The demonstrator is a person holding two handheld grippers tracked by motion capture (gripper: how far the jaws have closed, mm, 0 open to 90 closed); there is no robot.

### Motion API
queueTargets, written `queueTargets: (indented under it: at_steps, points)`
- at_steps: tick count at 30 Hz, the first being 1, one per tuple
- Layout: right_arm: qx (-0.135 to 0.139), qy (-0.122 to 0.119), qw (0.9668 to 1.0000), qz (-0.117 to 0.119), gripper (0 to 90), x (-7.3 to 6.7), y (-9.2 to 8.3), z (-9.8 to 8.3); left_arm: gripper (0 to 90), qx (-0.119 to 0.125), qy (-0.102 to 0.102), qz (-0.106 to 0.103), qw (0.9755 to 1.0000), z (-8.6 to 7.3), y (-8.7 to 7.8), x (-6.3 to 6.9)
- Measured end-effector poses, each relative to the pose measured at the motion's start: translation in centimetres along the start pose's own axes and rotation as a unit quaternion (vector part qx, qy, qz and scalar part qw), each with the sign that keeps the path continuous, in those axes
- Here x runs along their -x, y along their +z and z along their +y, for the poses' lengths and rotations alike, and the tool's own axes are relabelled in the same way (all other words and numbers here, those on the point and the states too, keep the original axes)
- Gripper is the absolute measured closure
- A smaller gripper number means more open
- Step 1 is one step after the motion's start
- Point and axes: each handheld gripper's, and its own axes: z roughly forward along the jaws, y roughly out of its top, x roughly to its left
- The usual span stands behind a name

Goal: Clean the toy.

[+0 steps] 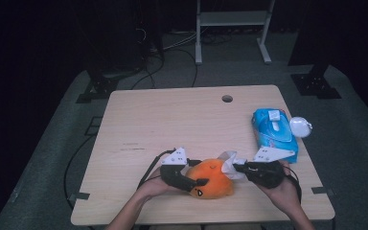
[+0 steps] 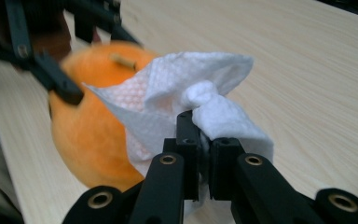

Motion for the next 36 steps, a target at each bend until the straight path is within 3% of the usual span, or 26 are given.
queueTargets:
  at_steps: [2,4,6,8,11,14,16,17,20,23,26,29,32,33,35,36]
  points:
    - [0.017,0.005,0.9996,0.023,83.7,-0.2,-0.1,0.2,29.2,0.001,0.008,-0.002,1.0,0.1,0.2,0.2]
    - [0.025,-0.006,0.9986,0.047,82.9,-0.8,0.4,0.3,29.2,0.002,0.016,-0.001,0.9999,0.1,0.2,0.3]
    - [0.009,-0.019,0.9986,0.048,82.9,-1.2,1.0,0.3,28.8,0.0,0.014,0.0,0.9999,0.1,0.1,0.3]
    - [-0.007,-0.017,0.9982,0.057,83.4,-1.2,1.5,0.0,24.4,-0.009,0.01,0.012,0.9998,0.4,-0.1,0.5]
    - [-0.027,-0.019,0.998,0.054,83.8,-0.8,1.5,-0.4,17.2,-0.02,0.005,0.014,0.9997,0.9,-0.3,0.8]
    - [-0.026,-0.012,0.9969,0.073,83.8,-0.5,1.0,-0.3,23.9,-0.03,0.025,-0.001,0.9993,0.8,-0.3,1.2]
    - [0.008,-0.003,0.9979,0.065,83.7,-0.4,0.5,-0.2,27.5,-0.024,0.019,-0.006,0.9995,0.7,-0.3,1.1]
    - [0.022,0.005,0.9982,0.056,83.6,-0.4,0.5,-0.2,28.6,-0.022,0.026,-0.01,0.9994,0.6,-0.2,1.1]
    - [0.015,0.001,0.9992,0.036,83.5,-0.2,0.7,-0.3,28.8,-0.022,0.036,-0.013,0.999,0.7,-0.3,1.2]
    - [-0.025,-0.004,0.9985,0.048,83.5,-0.3,1.6,-0.7,20.6,-0.031,0.015,-0.006,0.9994,0.9,-0.4,0.9]
    - [-0.033,-0.003,0.9977,0.059,83.5,-0.2,1.4,-0.6,12.5,-0.052,-0.01,-0.008,0.9986,0.8,-0.3,0.8]
    - [-0.034,0.008,0.9967,0.073,83.5,-0.1,1.4,-0.7,12.1,-0.057,-0.01,-0.01,0.9983,0.6,0.1,0.8]
    - [-0.028,0.02,0.9956,0.087,84.1,-0.2,1.4,-0.6,30.0,-0.046,0.026,0.009,0.9986,0.6,0.1,1.0]
    - [-0.027,0.016,0.9962,0.081,84.2,-0.2,1.4,-0.5,35.9,-0.037,0.035,0.016,0.9986,0.7,0.0,1.0]
    - [-0.012,0.018,0.9967,0.078,84.3,-0.3,1.0,-0.3,41.0,-0.018,0.066,0.035,0.997,1.0,-0.3,1.0]
    - [-0.007,0.019,0.997,0.075,84.3,-0.3,0.9,-0.2,41.4,-0.009,0.087,0.051,0.9949,1.3,-0.5,1.0]
